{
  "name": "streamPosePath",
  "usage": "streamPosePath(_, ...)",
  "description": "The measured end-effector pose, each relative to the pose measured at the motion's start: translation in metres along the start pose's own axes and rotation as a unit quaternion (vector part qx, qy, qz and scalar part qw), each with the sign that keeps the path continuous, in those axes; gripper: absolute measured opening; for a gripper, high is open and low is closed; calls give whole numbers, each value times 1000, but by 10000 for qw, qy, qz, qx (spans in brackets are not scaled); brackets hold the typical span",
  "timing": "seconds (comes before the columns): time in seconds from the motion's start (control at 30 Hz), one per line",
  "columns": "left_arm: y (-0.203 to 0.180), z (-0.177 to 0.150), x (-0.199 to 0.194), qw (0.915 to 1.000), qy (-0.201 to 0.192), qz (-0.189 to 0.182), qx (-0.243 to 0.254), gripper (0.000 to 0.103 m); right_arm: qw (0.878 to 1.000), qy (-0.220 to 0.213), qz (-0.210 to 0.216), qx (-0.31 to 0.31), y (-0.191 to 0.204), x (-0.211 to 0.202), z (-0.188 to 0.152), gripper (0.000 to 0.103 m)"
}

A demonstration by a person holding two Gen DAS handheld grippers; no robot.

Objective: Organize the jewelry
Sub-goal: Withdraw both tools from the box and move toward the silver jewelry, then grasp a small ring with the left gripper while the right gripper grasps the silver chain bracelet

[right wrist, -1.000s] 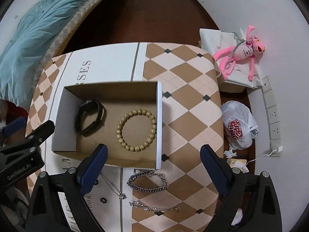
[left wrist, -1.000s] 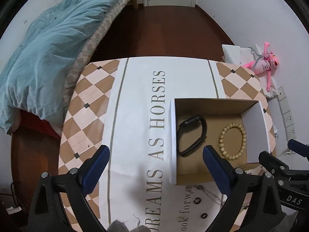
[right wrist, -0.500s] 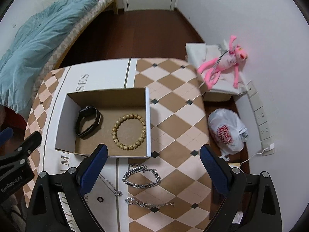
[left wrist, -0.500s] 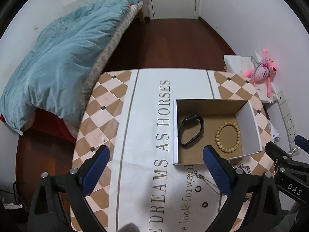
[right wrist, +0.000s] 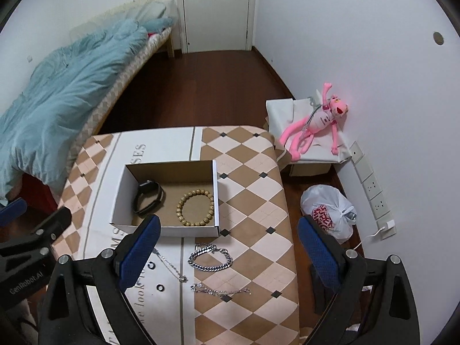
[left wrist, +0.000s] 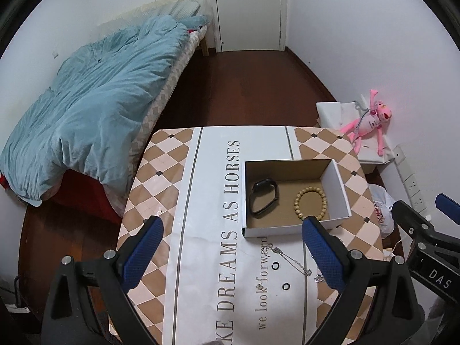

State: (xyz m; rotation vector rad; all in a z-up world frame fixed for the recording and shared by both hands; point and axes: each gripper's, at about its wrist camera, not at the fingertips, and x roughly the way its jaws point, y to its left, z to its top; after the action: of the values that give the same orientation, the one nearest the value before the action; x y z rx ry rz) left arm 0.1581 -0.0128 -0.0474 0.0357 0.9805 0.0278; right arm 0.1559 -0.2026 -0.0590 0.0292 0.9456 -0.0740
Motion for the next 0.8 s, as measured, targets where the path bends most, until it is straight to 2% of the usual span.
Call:
streamPosePath(0.13,3,-7,-5,9999,22,21,-102,99,9997,-40,137,204,-8,-10,-10,98)
streamPosePath(0.23,5,-17,-2,9998,81,53,-168,99,9991,134,207,342,-17,-3,-23,98)
streamPosePath(0.4,5,-41,24,9990,365,89,-225,99,9959,696,199,539,-33,35,-57,98)
streamPosePath(0.6,2,-76,63,9965,778,297,-123,99,9823,1464,382,1107,-59,100,-111,97)
streamPosePath(0.63,2,-83,71,9956,864,345,-117,99,9803,1522,446,1179,-61,108,-118,96)
streamPosePath(0.7,4,-93,83,9939,1012,421,-119,99,9784,1564,574,1226,-58,121,-132,84)
streamPosePath(0.8,6,-104,95,9923,1117,522,-59,99,9819,1481,736,922,-40,130,-141,81)
